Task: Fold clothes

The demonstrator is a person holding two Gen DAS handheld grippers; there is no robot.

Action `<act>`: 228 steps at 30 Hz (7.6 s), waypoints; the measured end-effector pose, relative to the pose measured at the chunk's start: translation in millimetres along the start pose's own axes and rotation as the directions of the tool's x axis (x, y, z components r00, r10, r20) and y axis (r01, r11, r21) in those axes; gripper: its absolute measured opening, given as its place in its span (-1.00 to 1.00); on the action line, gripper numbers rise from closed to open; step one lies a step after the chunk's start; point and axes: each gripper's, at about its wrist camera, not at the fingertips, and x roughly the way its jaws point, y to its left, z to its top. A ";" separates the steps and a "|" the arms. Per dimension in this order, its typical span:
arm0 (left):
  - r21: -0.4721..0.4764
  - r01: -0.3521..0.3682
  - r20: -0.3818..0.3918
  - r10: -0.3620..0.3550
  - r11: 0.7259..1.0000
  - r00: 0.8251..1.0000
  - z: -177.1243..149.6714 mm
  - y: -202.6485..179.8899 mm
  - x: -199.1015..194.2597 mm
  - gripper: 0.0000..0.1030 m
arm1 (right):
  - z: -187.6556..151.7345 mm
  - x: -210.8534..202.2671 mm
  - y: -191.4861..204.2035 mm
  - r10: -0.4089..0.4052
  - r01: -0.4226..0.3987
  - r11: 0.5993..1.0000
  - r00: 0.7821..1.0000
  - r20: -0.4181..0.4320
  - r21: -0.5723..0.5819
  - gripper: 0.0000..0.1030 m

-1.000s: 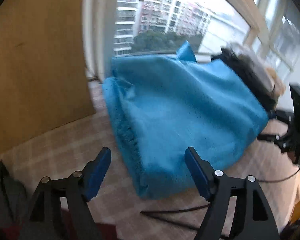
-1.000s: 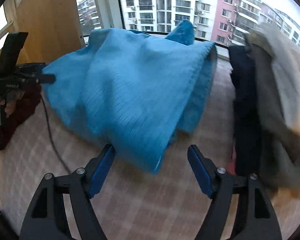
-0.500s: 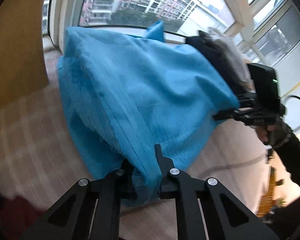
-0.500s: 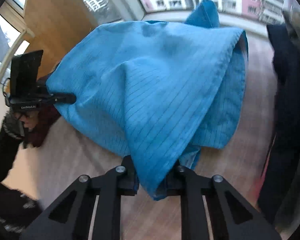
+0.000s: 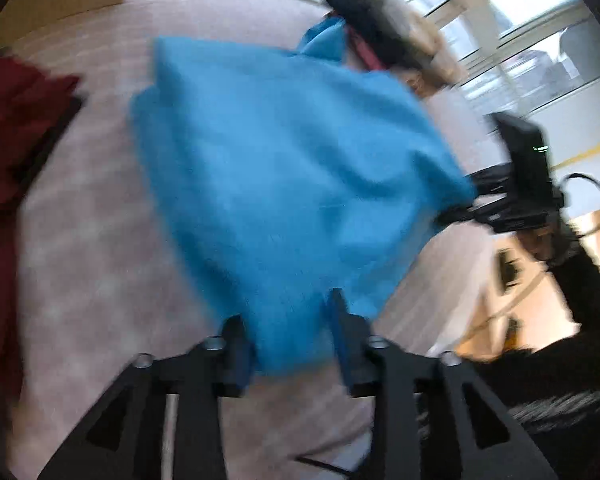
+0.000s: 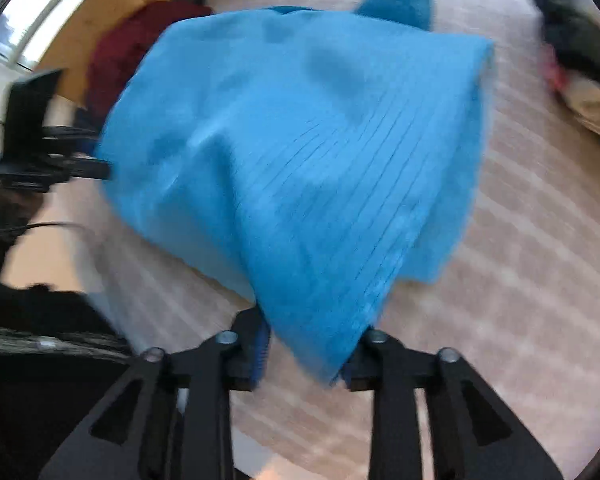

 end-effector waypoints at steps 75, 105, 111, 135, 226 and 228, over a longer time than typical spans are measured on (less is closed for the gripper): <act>0.109 -0.359 0.111 0.347 0.927 0.931 139.1 6.4 80.8 -0.33 | -77.1 19.6 3.5 0.012 -0.073 0.967 0.969 0.245 0.244 -0.34; 0.162 -0.188 0.059 0.180 0.969 0.982 131.3 -115.2 68.9 0.14 | -46.5 -9.6 -87.1 0.013 -0.130 0.945 0.933 0.360 0.301 -0.31; 0.266 -0.176 -0.020 0.188 0.948 0.982 171.9 -205.2 145.3 0.27 | -55.1 0.3 -78.4 0.070 -0.167 0.961 0.918 0.390 0.220 -0.31; 0.226 -0.121 -0.016 0.128 0.967 0.992 178.9 -170.7 121.9 -0.84 | -44.4 21.1 -105.3 0.293 -0.436 0.867 0.837 0.462 0.240 -0.53; -0.128 -0.144 0.283 0.175 0.981 0.943 118.3 104.4 18.0 -0.48 | 128.7 34.5 -59.6 -0.006 -0.050 0.975 0.967 0.254 0.216 -0.63; -0.107 -0.180 0.334 0.206 0.978 0.920 112.6 94.9 -9.1 -0.47 | 124.2 26.7 -58.6 -0.024 -0.036 0.974 0.965 0.262 0.222 -0.51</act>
